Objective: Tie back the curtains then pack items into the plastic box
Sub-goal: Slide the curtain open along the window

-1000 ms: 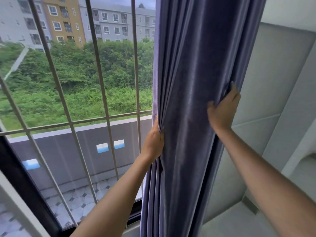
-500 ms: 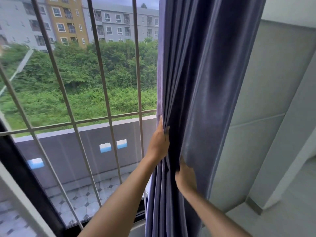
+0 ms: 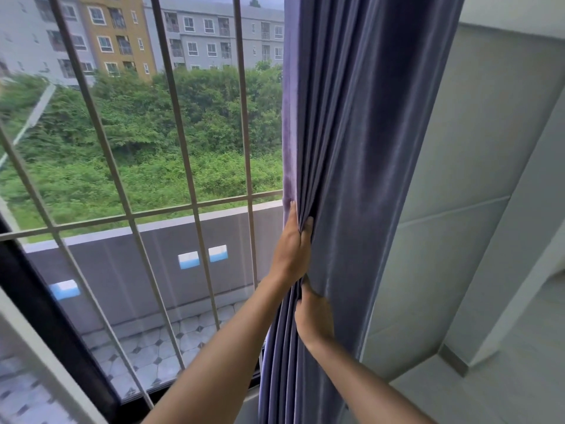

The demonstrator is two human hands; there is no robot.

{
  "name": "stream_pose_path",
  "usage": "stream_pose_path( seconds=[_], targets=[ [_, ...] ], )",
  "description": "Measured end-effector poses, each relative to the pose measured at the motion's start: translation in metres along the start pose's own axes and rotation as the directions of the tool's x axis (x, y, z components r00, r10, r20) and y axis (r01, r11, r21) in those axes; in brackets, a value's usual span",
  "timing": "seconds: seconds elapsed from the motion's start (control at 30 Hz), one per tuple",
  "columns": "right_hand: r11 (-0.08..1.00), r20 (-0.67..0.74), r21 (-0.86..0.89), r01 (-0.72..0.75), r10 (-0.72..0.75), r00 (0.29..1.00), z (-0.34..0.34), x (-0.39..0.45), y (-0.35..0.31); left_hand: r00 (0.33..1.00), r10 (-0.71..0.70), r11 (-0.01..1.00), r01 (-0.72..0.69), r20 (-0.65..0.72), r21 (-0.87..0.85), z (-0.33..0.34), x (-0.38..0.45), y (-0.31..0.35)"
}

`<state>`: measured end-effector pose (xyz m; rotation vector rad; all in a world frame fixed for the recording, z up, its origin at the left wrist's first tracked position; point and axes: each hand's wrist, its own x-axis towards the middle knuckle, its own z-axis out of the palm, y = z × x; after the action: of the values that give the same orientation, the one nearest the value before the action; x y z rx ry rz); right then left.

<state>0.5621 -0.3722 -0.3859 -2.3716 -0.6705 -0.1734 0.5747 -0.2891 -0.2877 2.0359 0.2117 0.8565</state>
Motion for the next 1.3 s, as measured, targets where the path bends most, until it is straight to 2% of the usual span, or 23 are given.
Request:
stream_pose_path(
  seconds=[0.2, 0.3, 0.37, 0.4, 0.43, 0.47, 0.53, 0.57, 0.6, 0.63, 0.7, 0.77, 0.83, 1.07, 1.17, 1.3],
  targets=[
    [1.000, 0.007, -0.008, -0.002, 0.002, 1.000, 0.008, 0.002, -0.002, 0.998, 0.043, 0.991, -0.048, 0.045, 0.125, 0.005, 0.003, -0.002],
    [0.999, 0.104, 0.043, 0.016, -0.021, 0.994, 0.009, 0.007, -0.001, 0.999, 0.040, 0.987, -0.041, 0.009, 0.155, 0.006, 0.007, -0.003],
    [0.986, 0.191, 0.141, 0.086, -0.113, 0.975, -0.009, 0.015, 0.000, 1.000, 0.025, 0.988, -0.023, -0.013, 0.156, 0.002, 0.009, -0.005],
    [0.976, 0.150, 0.167, 0.138, -0.163, 0.975, -0.026, 0.023, 0.001, 0.999, 0.035, 0.989, -0.032, -0.016, 0.147, 0.000, 0.010, -0.006],
    [0.962, 0.023, 0.201, 0.186, -0.195, 0.981, -0.047, 0.034, 0.003, 0.999, 0.046, 0.990, -0.044, -0.013, 0.137, -0.002, 0.011, -0.008],
    [0.942, -0.160, 0.241, 0.235, -0.200, 0.967, -0.072, 0.049, 0.005, 0.999, 0.052, 0.990, -0.050, -0.008, 0.131, -0.004, 0.012, -0.011],
    [0.889, -0.524, 0.290, 0.354, -0.162, 0.836, -0.128, 0.078, 0.008, 0.999, 0.051, 0.990, -0.051, 0.003, 0.131, -0.006, 0.013, -0.016],
    [0.862, -0.622, 0.321, 0.391, -0.119, 0.774, -0.151, 0.095, 0.015, 0.999, 0.045, 0.990, -0.045, 0.008, 0.133, -0.007, 0.014, -0.018],
    [0.833, -0.642, 0.399, 0.384, -0.046, 0.766, -0.176, 0.111, 0.021, 0.999, 0.036, 0.990, -0.038, 0.012, 0.135, -0.008, 0.015, -0.018],
    [0.791, -0.592, 0.515, 0.329, 0.051, 0.804, -0.196, 0.125, 0.026, 0.999, 0.032, 0.990, -0.034, 0.016, 0.139, -0.009, 0.015, -0.019],
    [0.713, -0.379, 0.689, 0.131, 0.201, 0.903, -0.224, 0.149, 0.042, 0.999, 0.030, 0.989, -0.034, 0.030, 0.144, -0.011, 0.018, -0.019],
    [0.689, -0.191, 0.725, 0.009, 0.188, 0.963, -0.228, 0.159, 0.058, 0.998, 0.032, 0.989, -0.038, 0.045, 0.142, -0.011, 0.020, -0.019],
    [0.751, -0.108, 0.659, -0.031, 0.136, 0.985, -0.214, 0.159, 0.066, 0.998, 0.037, 0.991, -0.044, 0.058, 0.129, -0.012, 0.020, -0.018],
    [0.940, 0.031, 0.329, -0.092, 0.087, 0.996, -0.131, 0.115, 0.058, 0.999, -0.018, 0.996, 0.015, 0.040, 0.091, -0.012, 0.014, -0.008],
    [0.967, 0.081, 0.253, -0.035, 0.014, 0.997, -0.102, 0.086, 0.042, 0.999, -0.006, 0.995, 0.002, 0.036, 0.104, -0.012, 0.012, -0.005],
    [0.980, 0.231, 0.198, -0.029, -0.018, 0.973, -0.054, 0.056, 0.039, 0.999, 0.000, 0.995, -0.003, 0.034, 0.097, -0.009, 0.008, -0.005]
  ],
)
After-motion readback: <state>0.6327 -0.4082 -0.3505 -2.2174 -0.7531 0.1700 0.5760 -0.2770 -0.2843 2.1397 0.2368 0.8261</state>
